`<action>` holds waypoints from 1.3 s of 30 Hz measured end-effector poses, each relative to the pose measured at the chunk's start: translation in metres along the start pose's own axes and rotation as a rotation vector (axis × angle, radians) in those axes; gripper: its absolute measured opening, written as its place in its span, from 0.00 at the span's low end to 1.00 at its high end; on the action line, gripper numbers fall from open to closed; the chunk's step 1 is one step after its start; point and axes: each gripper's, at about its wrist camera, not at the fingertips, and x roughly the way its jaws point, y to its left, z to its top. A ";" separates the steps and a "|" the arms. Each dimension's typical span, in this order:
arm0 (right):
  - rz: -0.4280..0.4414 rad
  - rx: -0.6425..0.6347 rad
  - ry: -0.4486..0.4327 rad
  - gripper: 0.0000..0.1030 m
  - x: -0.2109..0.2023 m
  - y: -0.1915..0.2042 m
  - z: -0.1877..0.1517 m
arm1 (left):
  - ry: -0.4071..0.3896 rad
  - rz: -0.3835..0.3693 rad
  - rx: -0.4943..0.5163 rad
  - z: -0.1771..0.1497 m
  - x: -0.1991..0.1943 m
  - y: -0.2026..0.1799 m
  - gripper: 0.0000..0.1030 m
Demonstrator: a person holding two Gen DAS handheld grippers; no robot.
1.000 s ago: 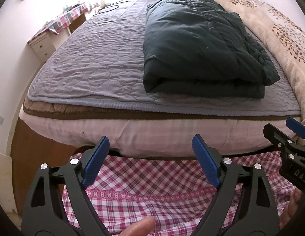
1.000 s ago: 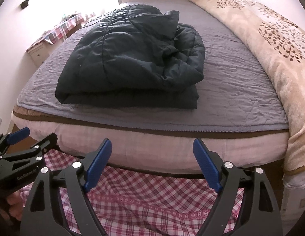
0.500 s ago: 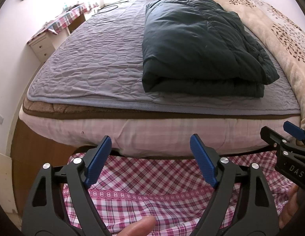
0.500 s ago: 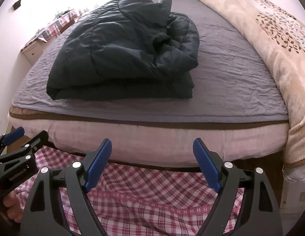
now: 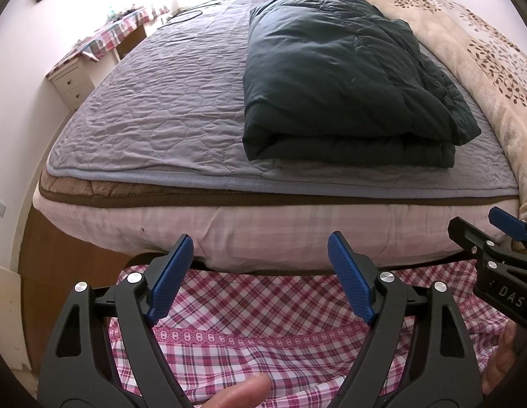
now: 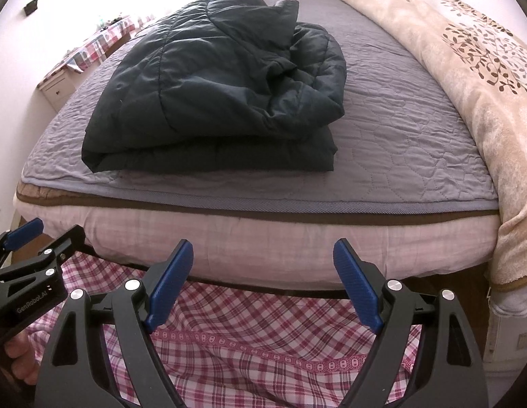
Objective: Fold large clothes
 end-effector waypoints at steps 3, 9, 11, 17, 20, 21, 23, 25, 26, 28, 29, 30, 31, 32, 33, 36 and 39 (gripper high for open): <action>-0.001 0.000 0.000 0.80 0.000 0.000 0.000 | 0.001 0.000 0.001 0.000 0.000 0.000 0.77; -0.002 -0.001 0.002 0.80 0.000 0.001 0.000 | 0.001 0.000 0.001 0.000 0.000 -0.001 0.77; -0.002 -0.001 0.002 0.80 0.000 0.000 0.000 | 0.001 0.000 0.002 0.000 0.000 -0.001 0.77; -0.002 0.000 0.005 0.80 0.001 0.001 0.000 | 0.003 0.000 0.008 0.001 0.000 -0.002 0.76; -0.002 -0.002 0.009 0.80 0.002 0.000 -0.001 | 0.002 0.000 0.007 0.001 0.000 -0.002 0.76; -0.003 -0.001 0.010 0.80 0.003 0.000 -0.002 | 0.002 0.000 0.008 0.000 0.000 -0.002 0.76; -0.003 -0.002 0.013 0.80 0.003 0.000 -0.001 | 0.003 0.000 0.007 0.000 0.001 -0.002 0.76; -0.003 -0.003 0.013 0.80 0.003 0.000 -0.001 | 0.003 0.000 0.007 0.001 0.000 -0.002 0.76; -0.004 -0.003 0.013 0.80 0.003 0.000 -0.001 | 0.003 0.001 0.007 0.000 0.000 -0.002 0.76; -0.003 -0.003 0.013 0.80 0.003 0.000 -0.001 | 0.003 0.000 0.006 0.000 0.001 -0.002 0.76; -0.003 -0.003 0.014 0.80 0.003 0.000 -0.001 | 0.003 0.001 0.007 0.001 0.001 -0.002 0.76; -0.003 -0.002 0.014 0.80 0.003 0.000 -0.001 | 0.004 0.001 0.007 0.000 0.001 -0.002 0.76; -0.004 -0.002 0.014 0.80 0.003 0.000 -0.001 | 0.005 0.001 0.006 0.000 0.001 -0.003 0.76; -0.004 -0.002 0.015 0.80 0.003 0.000 -0.001 | 0.006 0.001 0.007 0.000 0.001 -0.003 0.76; -0.004 -0.002 0.016 0.80 0.003 0.001 -0.001 | 0.008 0.001 0.008 0.001 0.002 -0.002 0.76; -0.005 -0.004 0.019 0.80 0.004 0.001 -0.001 | 0.012 0.000 0.007 0.001 0.003 0.000 0.76; -0.006 -0.003 0.023 0.80 0.005 -0.001 -0.001 | 0.014 -0.002 0.008 0.000 0.004 0.001 0.76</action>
